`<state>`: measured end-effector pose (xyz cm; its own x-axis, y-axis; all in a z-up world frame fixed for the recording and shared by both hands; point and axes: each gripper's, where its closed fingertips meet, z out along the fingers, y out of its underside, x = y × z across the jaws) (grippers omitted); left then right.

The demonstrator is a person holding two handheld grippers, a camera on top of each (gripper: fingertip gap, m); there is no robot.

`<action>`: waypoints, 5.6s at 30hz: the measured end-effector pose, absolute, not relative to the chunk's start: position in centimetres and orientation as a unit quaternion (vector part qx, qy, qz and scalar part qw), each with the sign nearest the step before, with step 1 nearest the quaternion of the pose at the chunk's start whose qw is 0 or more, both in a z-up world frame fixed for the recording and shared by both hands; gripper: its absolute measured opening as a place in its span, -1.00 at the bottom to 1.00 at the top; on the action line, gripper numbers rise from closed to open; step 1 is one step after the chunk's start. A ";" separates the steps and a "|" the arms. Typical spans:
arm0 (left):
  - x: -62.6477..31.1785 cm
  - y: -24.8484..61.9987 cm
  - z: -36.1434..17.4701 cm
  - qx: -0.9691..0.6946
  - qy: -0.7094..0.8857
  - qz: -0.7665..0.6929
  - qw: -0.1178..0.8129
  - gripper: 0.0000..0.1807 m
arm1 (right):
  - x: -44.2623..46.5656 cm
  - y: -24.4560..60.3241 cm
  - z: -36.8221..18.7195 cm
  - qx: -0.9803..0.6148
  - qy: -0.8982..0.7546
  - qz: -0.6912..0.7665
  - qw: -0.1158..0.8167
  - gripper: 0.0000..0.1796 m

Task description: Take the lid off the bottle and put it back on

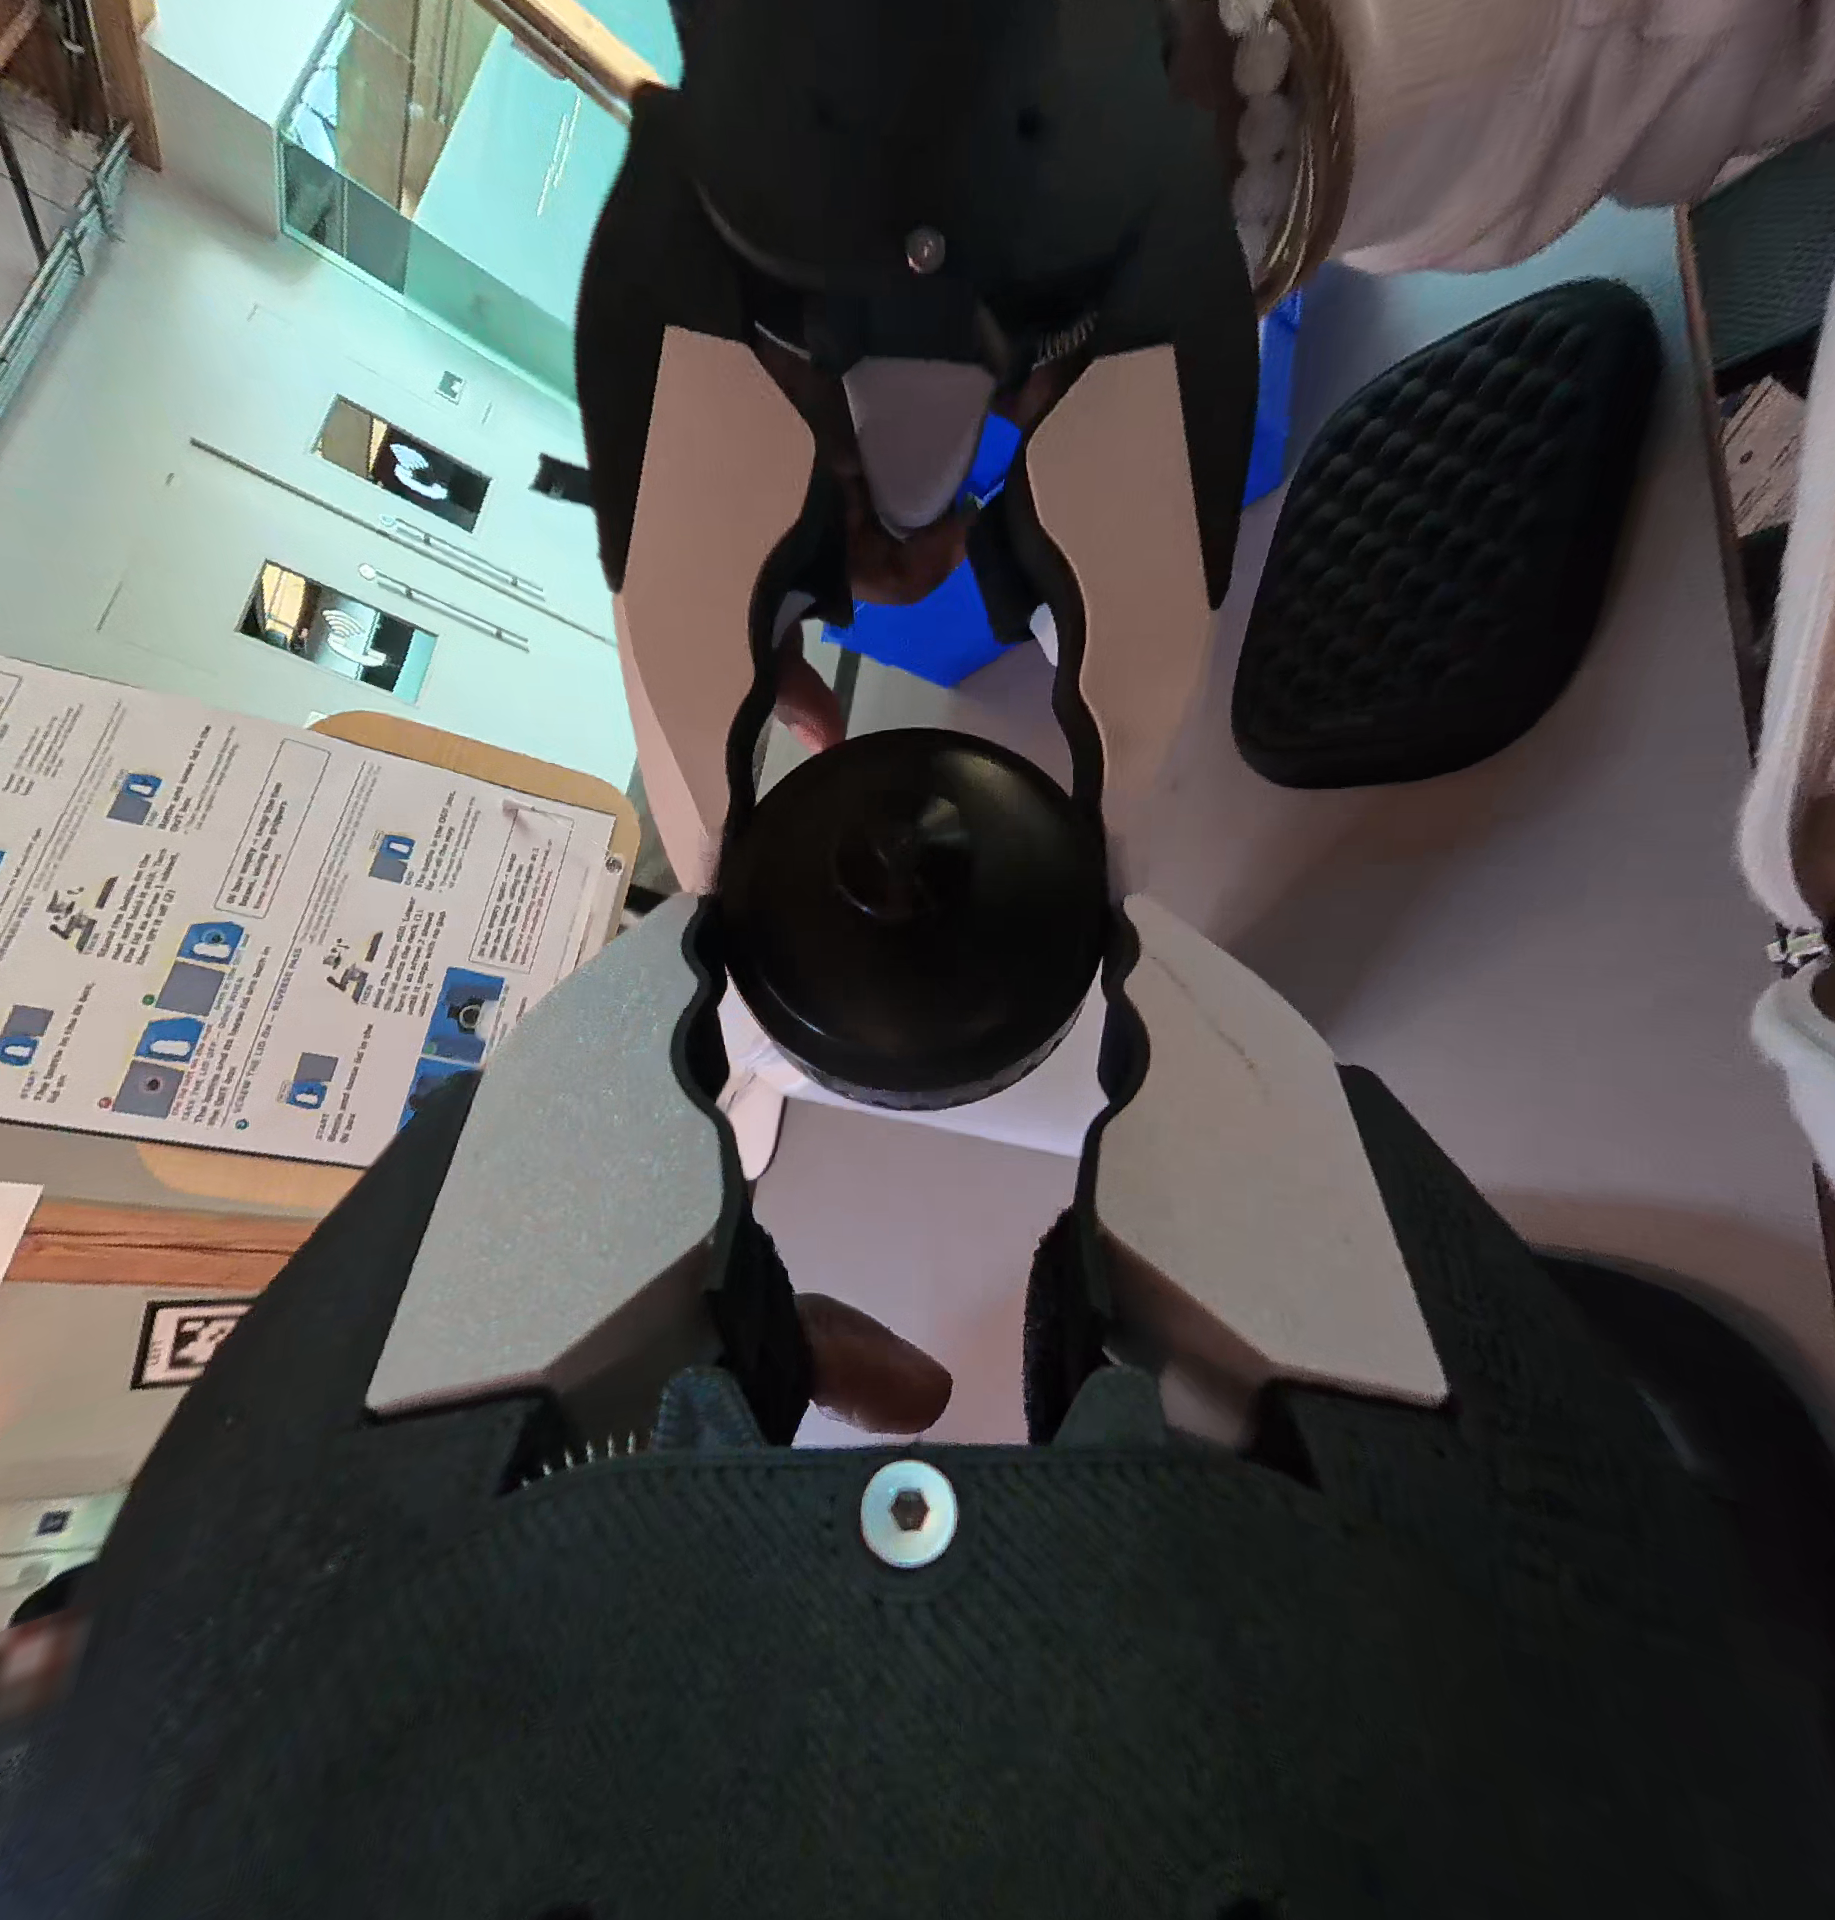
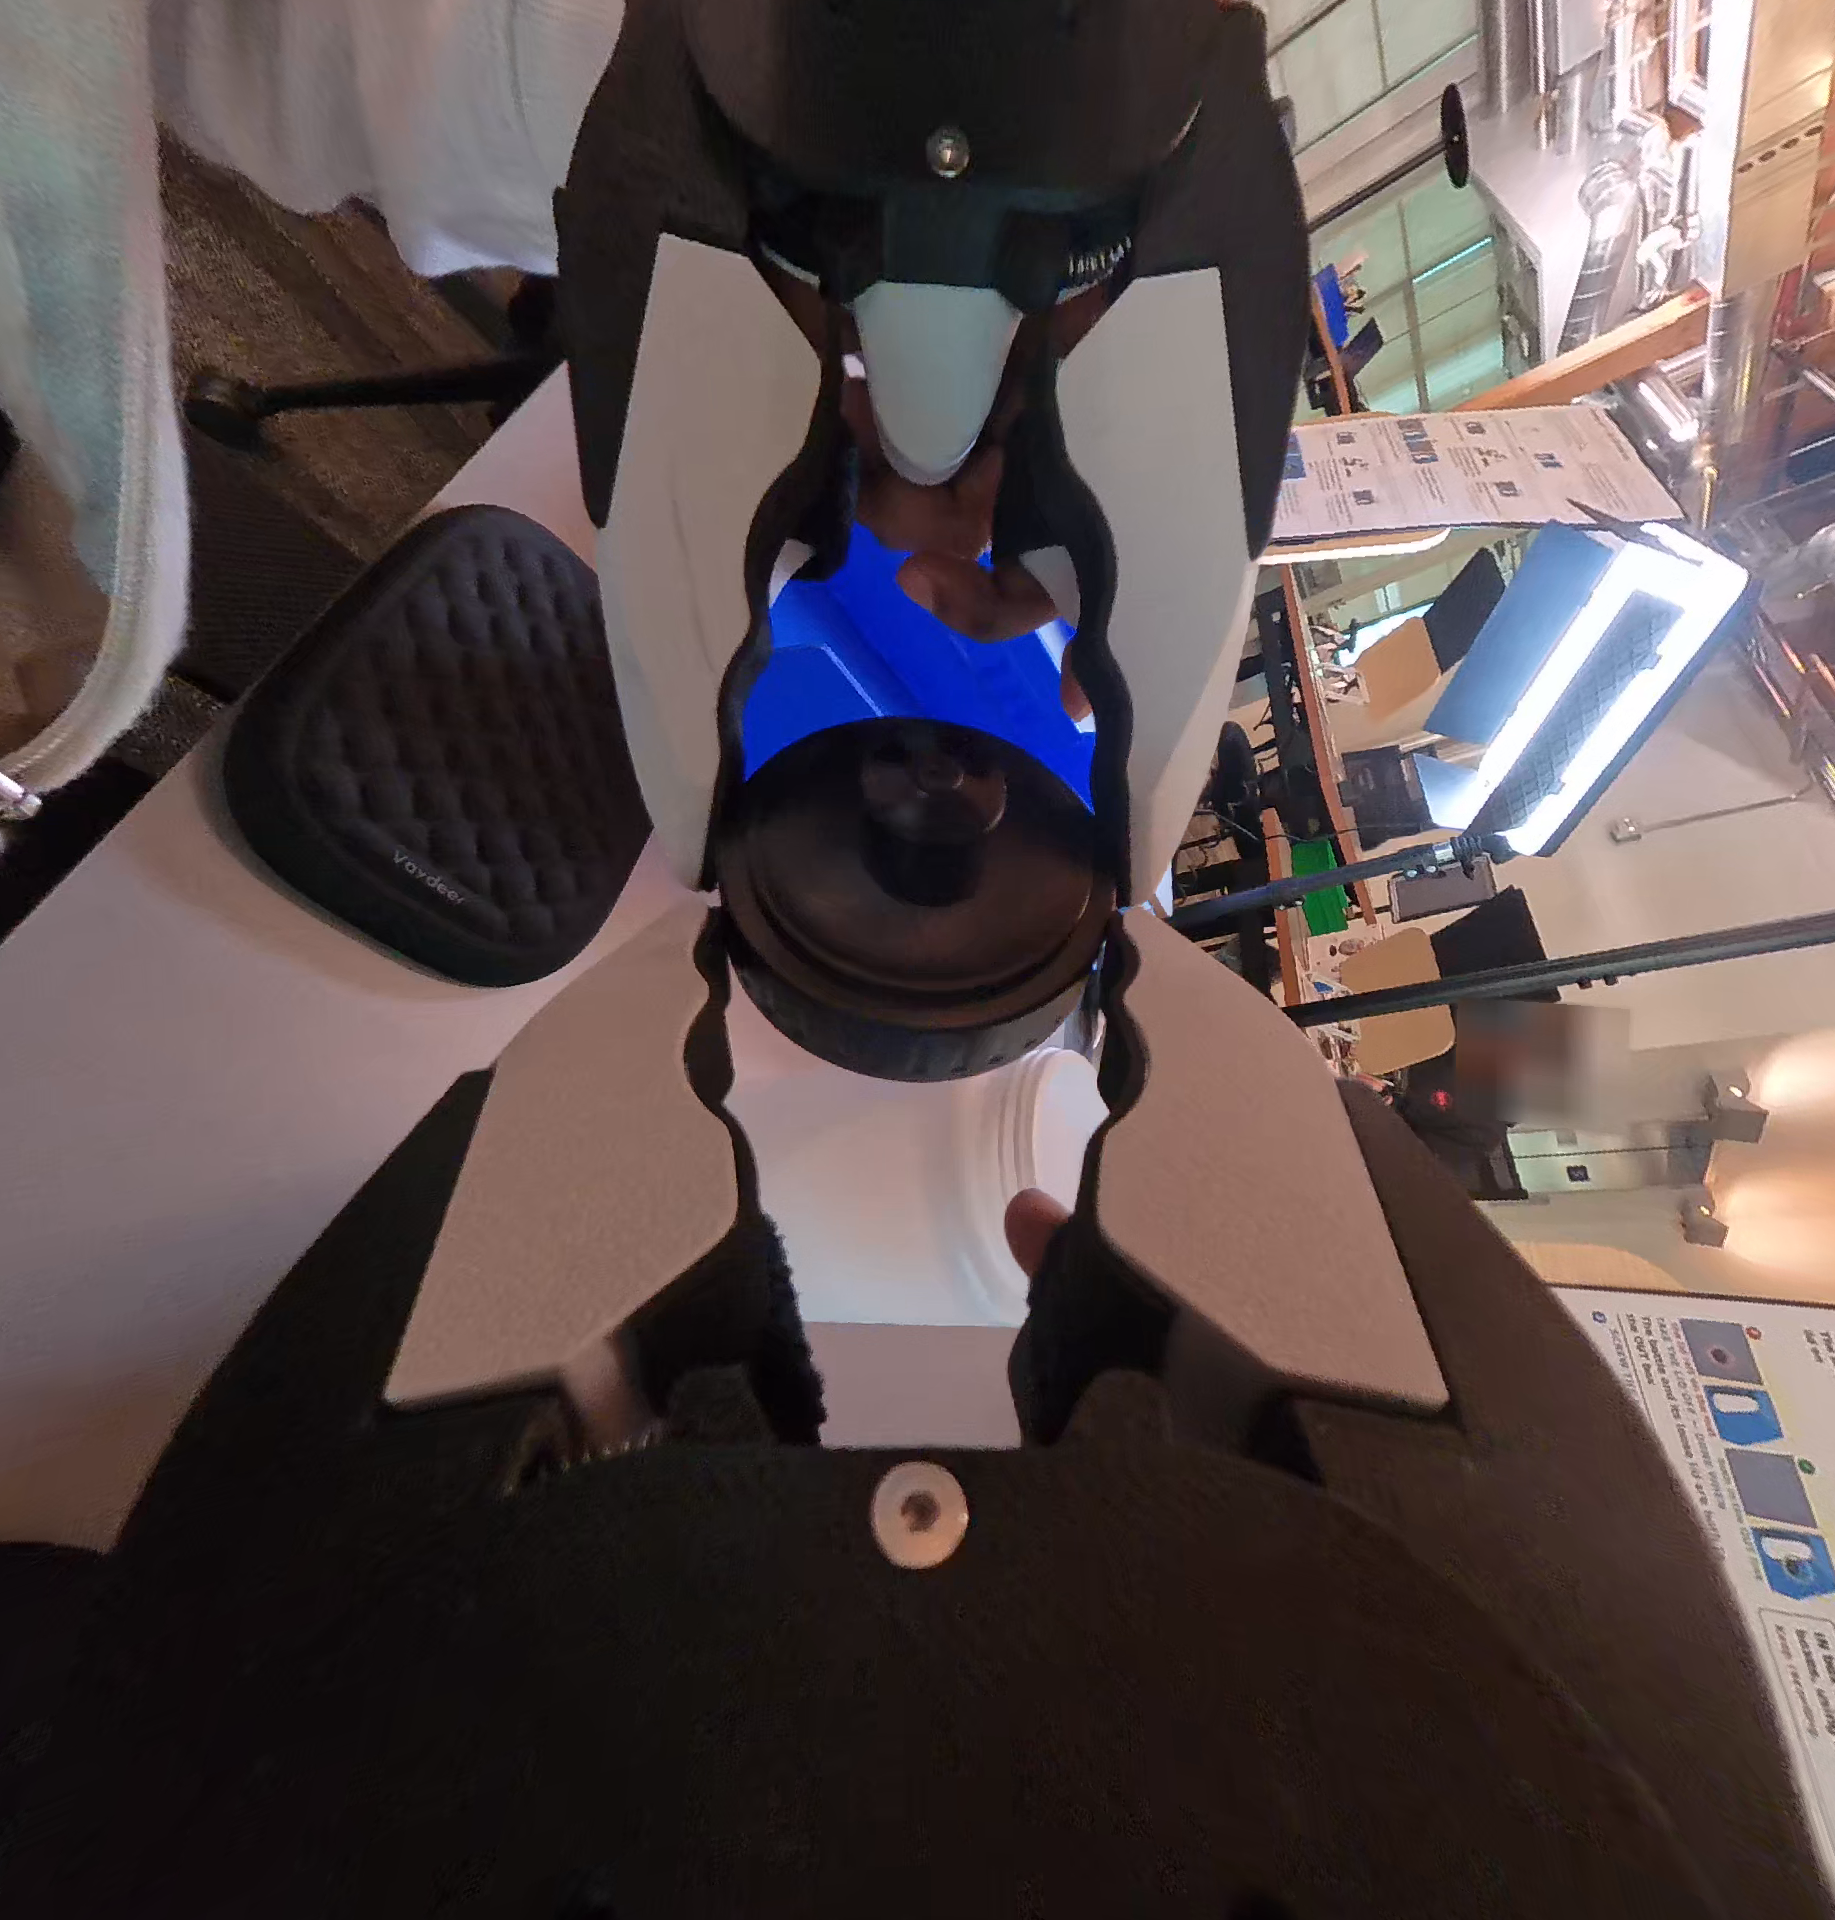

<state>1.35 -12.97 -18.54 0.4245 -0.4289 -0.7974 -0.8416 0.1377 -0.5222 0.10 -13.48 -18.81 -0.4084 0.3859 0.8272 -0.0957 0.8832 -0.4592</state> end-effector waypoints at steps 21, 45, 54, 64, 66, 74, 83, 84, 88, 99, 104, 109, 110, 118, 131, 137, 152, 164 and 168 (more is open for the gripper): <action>-2.3 -1.6 -26.4 -0.730 0.143 -0.045 0.667 0.13 | -2.1 -5.2 -18.1 -0.379 -0.716 0.447 0.379 -0.23; -1.1 -2.0 -27.0 -0.718 0.155 -0.112 0.669 -0.04 | -2.4 -4.7 -20.6 -0.406 -0.800 0.351 0.270 -0.23; -1.2 -2.2 -26.9 -0.712 0.150 -0.116 0.676 -0.04 | -2.7 -6.1 -16.7 -0.332 -0.788 0.418 0.307 -0.18; -1.1 -2.5 -26.9 -0.711 0.155 -0.120 0.675 -0.04 | -3.8 -6.6 -17.8 -0.344 -0.772 0.469 0.255 -0.72; -1.0 -2.5 -26.9 -0.710 0.158 -0.119 0.675 -0.04 | -3.6 -6.6 -17.8 -0.346 -0.762 0.493 0.238 -0.72; -0.9 -2.6 -26.9 -0.707 0.159 -0.131 0.677 -0.04 | -3.6 -6.9 -18.0 -0.331 -0.727 0.569 0.193 -0.72; -0.9 -2.4 -26.9 -0.712 0.151 -0.109 0.677 -0.04 | -4.0 -5.7 -18.0 -0.450 -0.627 0.495 0.400 -0.72; -0.7 -2.4 -26.9 -0.711 0.156 -0.110 0.677 -0.04 | -3.9 -5.6 -18.0 -0.467 -0.613 0.488 0.411 -0.72; -0.3 -2.4 -27.0 -0.709 0.164 -0.112 0.677 -0.04 | -2.6 -6.8 -17.6 -0.493 -0.593 0.518 0.369 -0.40; -0.4 -2.7 -27.0 -0.701 0.168 -0.140 0.678 -0.04 | -2.7 -6.5 -19.5 -0.335 -0.706 0.546 0.302 0.25; -1.0 -2.4 -27.0 -0.705 0.151 -0.126 0.681 -0.04 | -3.2 -7.0 -20.5 -0.337 -0.691 0.565 0.301 0.08; -1.0 -2.3 -27.0 -0.710 0.147 -0.115 0.679 -0.04 | -2.4 -5.9 -20.3 -0.395 -0.633 0.539 0.391 -0.06; -1.2 -2.2 -27.0 -0.711 0.142 -0.117 0.679 -0.04 | -2.0 -5.9 -20.2 -0.402 -0.622 0.539 0.402 -0.04; -1.1 -2.4 -27.0 -0.707 0.154 -0.121 0.679 -0.04 | 1.4 -6.9 -18.9 -0.381 -0.613 0.549 0.423 -0.17; 0.8 -3.2 -27.0 -0.698 0.184 -0.151 0.676 -0.04 | -2.4 -6.6 -19.0 -0.368 -0.618 0.579 0.384 -0.17; 1.1 -3.1 -26.9 -0.699 0.176 -0.132 0.681 -0.04 | -2.0 -5.7 -19.3 -0.495 -0.543 0.422 0.532 -0.15; 3.9 -5.3 -26.9 -0.662 0.241 -0.248 0.665 -0.04 | -0.5 -9.2 -19.9 -0.350 -0.647 0.591 0.331 -0.14; 4.8 -6.6 -26.7 -0.654 0.232 -0.254 0.674 -0.04 | 0.8 -10.6 -20.0 -0.390 -0.637 0.553 0.370 0.13; 5.7 -7.7 -26.8 -0.639 0.270 -0.274 0.666 -0.04 | 1.9 -11.3 -20.0 -0.322 -0.671 0.599 0.296 -0.09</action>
<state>5.68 -7.70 -26.78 0.7043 -0.7098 -0.0098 0.0195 0.0331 -0.9993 1.90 -11.29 -19.99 -0.6169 0.7869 0.0117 0.0768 0.0751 -0.9942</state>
